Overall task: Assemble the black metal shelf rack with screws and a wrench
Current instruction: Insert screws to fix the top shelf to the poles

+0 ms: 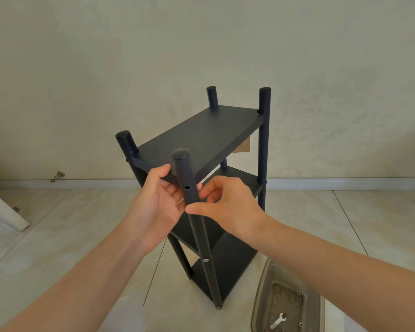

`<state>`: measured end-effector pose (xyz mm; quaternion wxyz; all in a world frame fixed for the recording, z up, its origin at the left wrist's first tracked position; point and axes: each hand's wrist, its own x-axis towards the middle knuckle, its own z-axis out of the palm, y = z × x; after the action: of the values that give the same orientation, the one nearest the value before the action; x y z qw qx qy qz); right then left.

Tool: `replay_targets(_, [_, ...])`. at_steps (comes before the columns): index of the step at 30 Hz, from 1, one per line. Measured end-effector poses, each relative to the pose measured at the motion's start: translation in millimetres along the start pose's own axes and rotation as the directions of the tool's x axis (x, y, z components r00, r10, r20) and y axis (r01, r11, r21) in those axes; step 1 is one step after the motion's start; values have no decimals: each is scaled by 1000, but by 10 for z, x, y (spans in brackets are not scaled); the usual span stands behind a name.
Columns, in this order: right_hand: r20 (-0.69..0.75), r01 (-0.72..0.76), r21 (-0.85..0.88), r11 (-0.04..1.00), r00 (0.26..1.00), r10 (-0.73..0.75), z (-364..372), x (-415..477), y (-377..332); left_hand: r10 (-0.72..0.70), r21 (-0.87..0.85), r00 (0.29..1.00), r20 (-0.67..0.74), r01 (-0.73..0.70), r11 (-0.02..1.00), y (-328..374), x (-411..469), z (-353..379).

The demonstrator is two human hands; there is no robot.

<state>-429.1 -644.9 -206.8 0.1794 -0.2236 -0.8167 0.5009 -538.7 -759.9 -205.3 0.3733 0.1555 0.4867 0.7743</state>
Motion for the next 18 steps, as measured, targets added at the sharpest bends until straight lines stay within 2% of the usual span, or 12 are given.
replay_targets(4, [8,-9,-11,1000,1000,9,-69,19,-29,0,35,1000,28,-1,999,-12,-2,3])
replay_targets(10, [-35,41,-163,986,998,-47,-133,-54,-150,-8,59,977,213,-5,998,-3,-54,-31])
replay_targets(13, [-114,121,-238,964,982,-152,-248,-132,-306,-12,49,965,263,-1,999,-16,-38,-68])
replay_targets(15, [-170,229,-194,954,950,-263,-341,-148,-435,-5,36,964,266,-5,999,-28,-30,-84])
replay_targets(18, [-140,304,-124,944,937,-320,-420,-124,-559,2,33,965,262,-11,999,-46,-29,-57])
